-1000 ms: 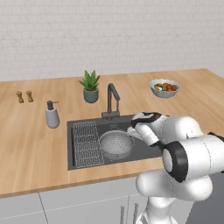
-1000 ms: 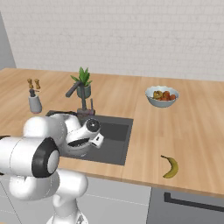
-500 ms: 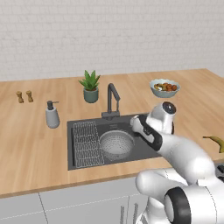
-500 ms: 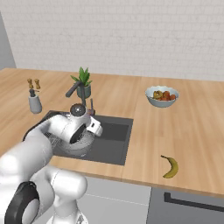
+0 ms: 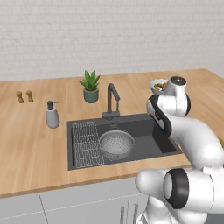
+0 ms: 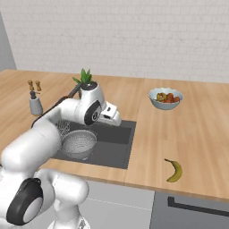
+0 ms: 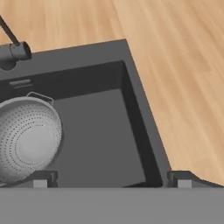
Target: Put the colander in the sink, put the banana in the colander, and turn on the sink faucet and pour water over the colander.
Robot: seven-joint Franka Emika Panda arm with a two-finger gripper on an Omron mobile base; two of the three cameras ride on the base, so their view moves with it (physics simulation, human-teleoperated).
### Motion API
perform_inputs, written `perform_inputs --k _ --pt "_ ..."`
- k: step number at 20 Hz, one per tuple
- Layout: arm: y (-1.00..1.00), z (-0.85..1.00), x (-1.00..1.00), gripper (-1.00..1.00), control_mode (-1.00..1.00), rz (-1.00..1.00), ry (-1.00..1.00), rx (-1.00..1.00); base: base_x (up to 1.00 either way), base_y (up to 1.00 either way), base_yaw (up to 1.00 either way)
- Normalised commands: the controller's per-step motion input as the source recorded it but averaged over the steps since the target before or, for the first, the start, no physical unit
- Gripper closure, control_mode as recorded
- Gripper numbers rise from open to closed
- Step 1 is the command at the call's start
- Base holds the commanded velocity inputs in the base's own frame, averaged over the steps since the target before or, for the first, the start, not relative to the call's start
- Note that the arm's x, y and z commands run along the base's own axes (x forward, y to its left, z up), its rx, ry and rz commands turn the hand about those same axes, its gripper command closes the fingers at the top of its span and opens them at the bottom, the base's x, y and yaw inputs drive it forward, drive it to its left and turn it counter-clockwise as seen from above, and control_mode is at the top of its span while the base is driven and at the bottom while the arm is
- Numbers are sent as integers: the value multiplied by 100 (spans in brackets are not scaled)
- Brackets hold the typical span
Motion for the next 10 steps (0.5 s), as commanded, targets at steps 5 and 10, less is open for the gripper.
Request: perform_inputs --k 5,10 --pt "-100 0 -36 -100 -100 0 1 0 0 0 0" --pt "-100 -8 -59 -100 -100 0 0 0 0 0 0"
